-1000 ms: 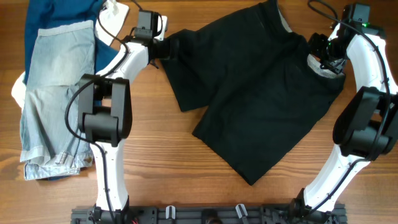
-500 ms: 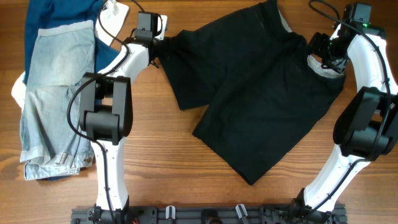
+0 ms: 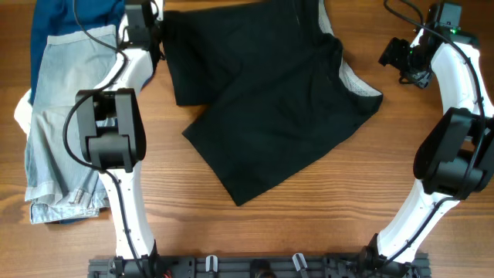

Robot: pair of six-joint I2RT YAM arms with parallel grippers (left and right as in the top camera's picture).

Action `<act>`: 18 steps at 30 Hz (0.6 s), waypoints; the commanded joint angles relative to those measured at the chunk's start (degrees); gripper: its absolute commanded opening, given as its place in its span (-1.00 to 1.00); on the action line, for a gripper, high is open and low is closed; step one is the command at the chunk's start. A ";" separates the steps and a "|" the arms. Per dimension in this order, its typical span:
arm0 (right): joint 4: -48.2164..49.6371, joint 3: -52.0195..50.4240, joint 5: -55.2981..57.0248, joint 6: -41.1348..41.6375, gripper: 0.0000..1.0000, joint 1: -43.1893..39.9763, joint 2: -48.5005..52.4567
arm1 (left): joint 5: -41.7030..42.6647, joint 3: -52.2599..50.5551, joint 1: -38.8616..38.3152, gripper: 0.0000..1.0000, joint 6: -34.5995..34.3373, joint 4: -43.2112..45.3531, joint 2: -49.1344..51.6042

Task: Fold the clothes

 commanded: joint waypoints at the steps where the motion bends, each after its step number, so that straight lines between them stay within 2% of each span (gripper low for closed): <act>1: 0.22 -0.31 0.28 0.26 0.74 0.61 -1.05 | -0.57 3.50 -1.79 1.00 1.77 -0.46 0.22; 3: 0.15 -0.28 -0.02 0.04 0.75 0.63 -1.25 | -1.70 4.28 -2.62 1.00 1.75 -3.65 -0.90; 7: 0.04 -0.28 -1.95 -1.70 0.77 0.63 -3.67 | -5.01 5.81 -5.33 0.99 1.29 -20.57 -9.16; 10: 1.11 -0.28 -7.78 -8.72 0.79 0.70 -6.45 | -4.96 5.81 -7.85 0.99 -3.19 -35.60 -16.61; 12: 3.52 -0.28 -14.78 -18.12 0.80 1.09 -6.84 | -4.46 5.81 -9.86 0.99 -6.62 -45.68 -20.74; 13: 4.59 -0.31 -15.67 -20.31 0.81 1.46 -6.54 | -3.93 5.81 -10.99 0.99 -8.55 -50.25 -22.25; 16: 9.22 -0.31 -14.84 -22.93 0.82 3.56 -3.78 | -2.14 5.81 -14.32 1.00 -14.29 -62.93 -23.82; 18: 10.80 -0.31 -14.95 -24.09 0.82 4.72 -1.66 | -1.97 5.75 -15.37 1.00 -16.50 -67.30 -23.74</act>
